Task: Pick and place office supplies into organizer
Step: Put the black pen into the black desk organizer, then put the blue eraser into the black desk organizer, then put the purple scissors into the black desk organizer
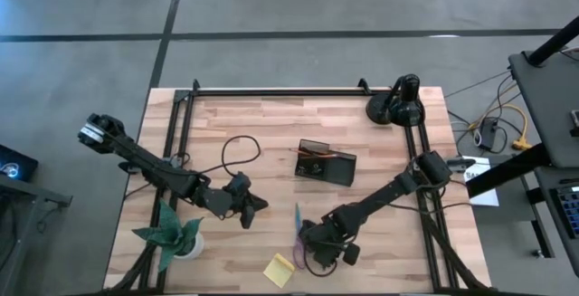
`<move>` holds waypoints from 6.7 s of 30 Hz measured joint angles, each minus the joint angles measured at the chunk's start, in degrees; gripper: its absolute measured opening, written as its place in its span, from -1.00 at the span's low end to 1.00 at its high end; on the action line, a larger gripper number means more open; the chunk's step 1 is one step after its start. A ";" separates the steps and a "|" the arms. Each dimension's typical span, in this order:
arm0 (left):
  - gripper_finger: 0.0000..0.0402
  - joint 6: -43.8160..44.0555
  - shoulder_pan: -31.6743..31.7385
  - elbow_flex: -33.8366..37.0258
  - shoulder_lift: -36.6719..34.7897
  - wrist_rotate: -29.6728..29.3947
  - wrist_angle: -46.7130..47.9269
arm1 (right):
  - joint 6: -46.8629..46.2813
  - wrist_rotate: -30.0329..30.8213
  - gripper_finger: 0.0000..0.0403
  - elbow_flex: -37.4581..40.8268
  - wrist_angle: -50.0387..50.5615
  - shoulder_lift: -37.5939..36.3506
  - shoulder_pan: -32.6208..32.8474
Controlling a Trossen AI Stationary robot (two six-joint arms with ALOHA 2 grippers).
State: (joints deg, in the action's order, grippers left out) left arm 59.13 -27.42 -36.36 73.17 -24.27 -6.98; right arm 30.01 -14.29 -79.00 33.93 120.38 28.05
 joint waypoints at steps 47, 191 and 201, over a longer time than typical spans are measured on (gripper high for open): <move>-0.87 -1.64 -0.04 0.00 0.00 0.00 0.04 | -43.87 62.47 -0.93 36.53 -66.28 -30.38 -21.69; -0.87 -16.28 0.42 0.24 -0.02 3.30 13.97 | -90.08 47.81 -0.84 -5.23 5.89 -3.00 -3.90; -0.87 -16.06 0.63 0.24 -0.02 3.26 13.97 | -82.03 60.22 -0.85 -3.35 17.40 -15.07 -13.89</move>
State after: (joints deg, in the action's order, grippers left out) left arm 43.07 -26.79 -36.12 73.14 -21.02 6.99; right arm -52.02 45.93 -82.35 51.32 105.31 14.15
